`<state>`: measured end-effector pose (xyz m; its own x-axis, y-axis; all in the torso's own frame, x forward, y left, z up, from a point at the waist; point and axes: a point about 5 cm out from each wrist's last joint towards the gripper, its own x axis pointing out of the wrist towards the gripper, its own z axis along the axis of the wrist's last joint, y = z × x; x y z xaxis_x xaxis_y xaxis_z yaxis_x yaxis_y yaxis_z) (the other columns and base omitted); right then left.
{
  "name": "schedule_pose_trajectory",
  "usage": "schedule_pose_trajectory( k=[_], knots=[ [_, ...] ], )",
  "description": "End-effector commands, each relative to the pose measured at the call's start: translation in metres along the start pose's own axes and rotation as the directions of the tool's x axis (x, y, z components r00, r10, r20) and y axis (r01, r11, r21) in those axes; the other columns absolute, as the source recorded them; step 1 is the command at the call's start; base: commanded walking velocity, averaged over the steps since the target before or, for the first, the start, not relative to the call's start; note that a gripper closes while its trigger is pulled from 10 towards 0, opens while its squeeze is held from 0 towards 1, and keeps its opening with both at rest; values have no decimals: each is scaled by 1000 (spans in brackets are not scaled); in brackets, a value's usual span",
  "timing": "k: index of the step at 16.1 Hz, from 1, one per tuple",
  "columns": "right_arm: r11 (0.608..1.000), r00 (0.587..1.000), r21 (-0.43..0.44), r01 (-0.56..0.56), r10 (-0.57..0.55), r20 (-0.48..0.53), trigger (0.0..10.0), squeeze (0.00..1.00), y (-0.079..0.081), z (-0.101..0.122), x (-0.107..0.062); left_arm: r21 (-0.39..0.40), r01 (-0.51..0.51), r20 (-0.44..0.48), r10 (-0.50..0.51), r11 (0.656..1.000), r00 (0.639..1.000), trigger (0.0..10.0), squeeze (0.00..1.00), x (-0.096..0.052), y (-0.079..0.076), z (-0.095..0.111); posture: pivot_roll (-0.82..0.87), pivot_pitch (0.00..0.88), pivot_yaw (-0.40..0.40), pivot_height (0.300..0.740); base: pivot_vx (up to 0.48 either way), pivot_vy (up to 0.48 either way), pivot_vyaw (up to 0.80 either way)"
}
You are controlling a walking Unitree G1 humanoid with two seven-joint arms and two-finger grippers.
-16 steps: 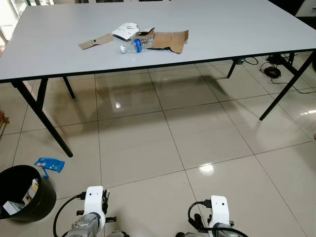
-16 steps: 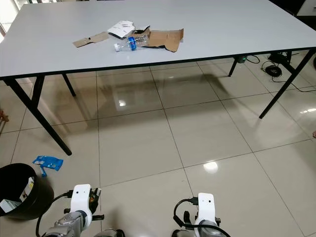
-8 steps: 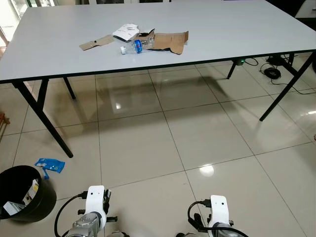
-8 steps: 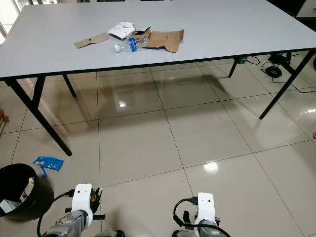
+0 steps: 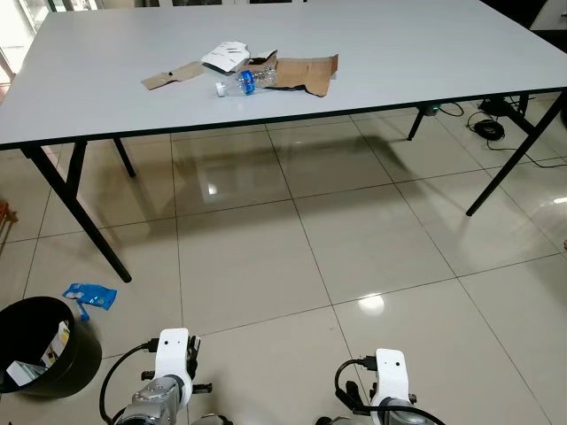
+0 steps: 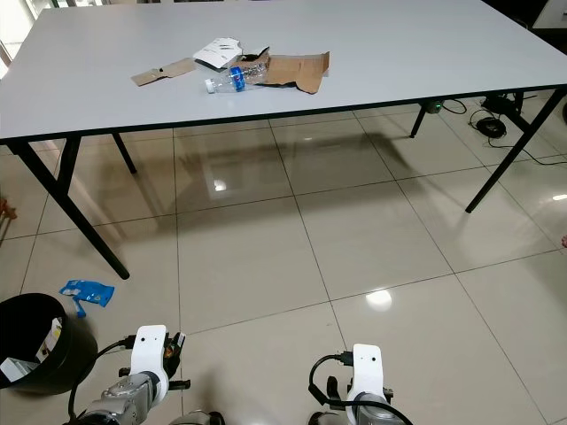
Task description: Picking trash to rubbish bin
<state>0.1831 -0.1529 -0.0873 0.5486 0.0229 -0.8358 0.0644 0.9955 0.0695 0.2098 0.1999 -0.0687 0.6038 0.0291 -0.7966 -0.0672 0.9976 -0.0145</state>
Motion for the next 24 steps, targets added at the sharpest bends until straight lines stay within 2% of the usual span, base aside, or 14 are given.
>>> schedule_pose_trajectory(
  k=[1,16,19,24],
  knots=[
    [1000,1000,19,5,-5,-11,10000,0,-1,-2,0,-7,-4,-15,4,1000,1000,10000,0,0,-1,-3,-21,127,-27,740,0,0,0],
    [1000,1000,1,0,0,-8,10000,0,-2,0,0,-20,-12,-16,11,1000,1000,10000,0,0,-3,-4,-14,129,-34,740,0,0,0],
    [999,1000,-49,9,-10,-11,10000,0,-2,0,0,-19,-11,-16,11,1000,1000,10000,0,0,-3,-4,-15,129,-33,740,0,0,735],
    [999,1000,-33,-4,3,-18,10000,0,-1,-2,0,-21,-12,-12,12,1000,1000,10000,0,0,-2,-3,-14,132,-32,740,0,0,800]
  ],
)
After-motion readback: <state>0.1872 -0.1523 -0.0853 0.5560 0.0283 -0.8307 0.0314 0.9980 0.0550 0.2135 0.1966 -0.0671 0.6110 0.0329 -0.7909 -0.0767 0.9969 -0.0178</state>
